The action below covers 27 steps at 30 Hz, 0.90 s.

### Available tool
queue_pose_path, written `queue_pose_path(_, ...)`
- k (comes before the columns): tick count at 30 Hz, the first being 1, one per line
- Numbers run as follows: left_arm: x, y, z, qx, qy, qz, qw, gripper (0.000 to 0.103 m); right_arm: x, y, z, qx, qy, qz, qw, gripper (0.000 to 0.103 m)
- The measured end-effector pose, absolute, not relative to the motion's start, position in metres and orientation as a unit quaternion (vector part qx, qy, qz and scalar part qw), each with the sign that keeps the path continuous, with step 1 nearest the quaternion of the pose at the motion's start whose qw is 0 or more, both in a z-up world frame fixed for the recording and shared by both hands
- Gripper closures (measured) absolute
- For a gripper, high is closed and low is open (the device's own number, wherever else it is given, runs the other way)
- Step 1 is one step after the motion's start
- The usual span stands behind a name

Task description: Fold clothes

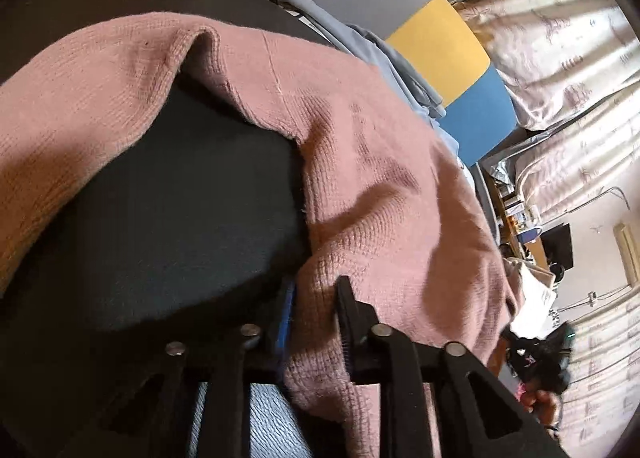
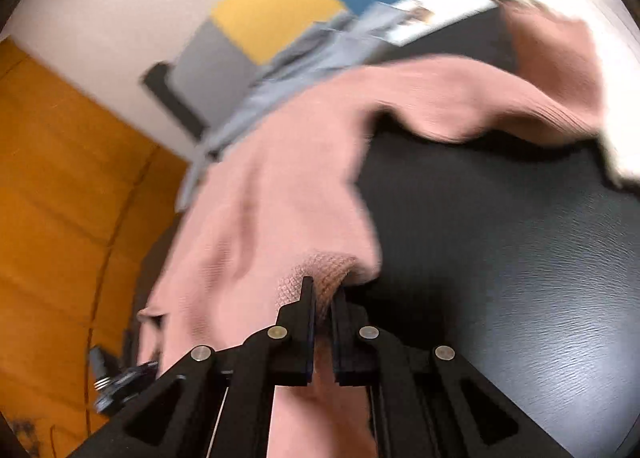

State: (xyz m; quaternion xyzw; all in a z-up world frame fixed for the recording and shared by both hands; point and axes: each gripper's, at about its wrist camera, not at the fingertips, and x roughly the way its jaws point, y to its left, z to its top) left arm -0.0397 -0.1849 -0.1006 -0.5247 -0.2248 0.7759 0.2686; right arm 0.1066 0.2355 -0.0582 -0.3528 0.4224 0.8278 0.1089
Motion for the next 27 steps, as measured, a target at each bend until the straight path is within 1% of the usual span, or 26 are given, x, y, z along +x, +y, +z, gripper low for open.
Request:
queue_pose_path(1, -0.035, -0.186, -0.099, -0.528, -0.224, 0.773, 0.272, 0.075, 0.111, 0.243, -0.071, -0.360, 0.435, 0.817, 0.119, 0.090)
queue_pose_path(2, -0.029, -0.189, -0.098, -0.531, -0.222, 0.772, 0.271, 0.074, 0.117, 0.246, -0.079, -0.355, 0.459, 0.807, 0.111, 0.082)
queue_pose_path(3, -0.023, -0.192, -0.097, -0.533, -0.224, 0.770, 0.269, 0.073, 0.122, 0.247, -0.086, -0.350, 0.481, 0.797, 0.103, 0.072)
queue_pose_path(4, -0.016, -0.195, -0.098, -0.534, -0.232, 0.768, 0.269, 0.070, 0.127, 0.243, -0.086, -0.343, 0.483, 0.800, 0.092, 0.043)
queue_pose_path(5, -0.008, -0.200, -0.099, -0.533, -0.248, 0.762, 0.270, 0.068, 0.132, 0.239, -0.085, -0.335, 0.486, 0.803, 0.082, 0.030)
queue_pose_path(6, -0.005, -0.197, -0.100, -0.532, -0.262, 0.759, 0.269, 0.066, 0.137, 0.236, -0.085, -0.329, 0.487, 0.806, 0.071, 0.024)
queue_pose_path(7, -0.002, -0.193, -0.101, -0.528, -0.272, 0.759, 0.267, 0.064, 0.142, 0.235, -0.084, -0.334, 0.475, 0.811, 0.065, 0.022)
queue_pose_path(9, 0.002, -0.185, -0.101, -0.517, -0.285, 0.764, 0.259, 0.061, 0.136, 0.218, -0.081, -0.358, 0.433, 0.825, 0.053, 0.022)
queue_pose_path(11, 0.008, -0.177, -0.099, -0.500, -0.288, 0.778, 0.250, 0.052, 0.128, 0.201, -0.076, -0.373, 0.384, 0.843, 0.055, 0.022)
queue_pose_path(12, 0.010, -0.173, -0.097, -0.496, -0.281, 0.781, 0.254, 0.052, 0.123, 0.196, -0.076, -0.379, 0.366, 0.848, 0.059, 0.023)
queue_pose_path(13, 0.011, -0.166, -0.096, -0.496, -0.270, 0.782, 0.266, 0.054, 0.118, 0.191, -0.076, -0.385, 0.348, 0.852, 0.062, 0.031)
queue_pose_path(14, 0.011, -0.161, -0.096, -0.499, -0.257, 0.783, 0.270, 0.070, 0.113, 0.186, -0.076, -0.391, 0.330, 0.857, 0.064, 0.061)
queue_pose_path(15, 0.009, -0.158, -0.097, -0.509, -0.252, 0.776, 0.274, 0.083, 0.104, 0.181, -0.079, -0.407, 0.307, 0.858, 0.064, 0.081)
queue_pose_path(16, 0.007, -0.157, -0.098, -0.518, -0.252, 0.769, 0.279, 0.090, 0.096, 0.175, -0.082, -0.422, 0.286, 0.858, 0.064, 0.090)
queue_pose_path(19, 0.000, -0.163, -0.085, -0.511, -0.237, 0.777, 0.281, 0.091, 0.102, 0.175, -0.075, -0.418, 0.281, 0.861, 0.067, 0.090)
queue_pose_path(23, -0.010, -0.189, -0.061, -0.498, -0.203, 0.802, 0.259, 0.091, 0.133, 0.178, -0.041, -0.406, 0.263, 0.874, 0.054, 0.090)
queue_pose_path(25, -0.014, -0.192, -0.064, -0.513, -0.184, 0.800, 0.252, 0.091, 0.145, 0.176, -0.033, -0.422, 0.250, 0.870, 0.050, 0.090)
queue_pose_path(27, -0.012, -0.188, -0.079, -0.536, -0.151, 0.796, 0.240, 0.090, 0.154, 0.174, -0.039, -0.438, 0.248, 0.863, 0.045, 0.090)
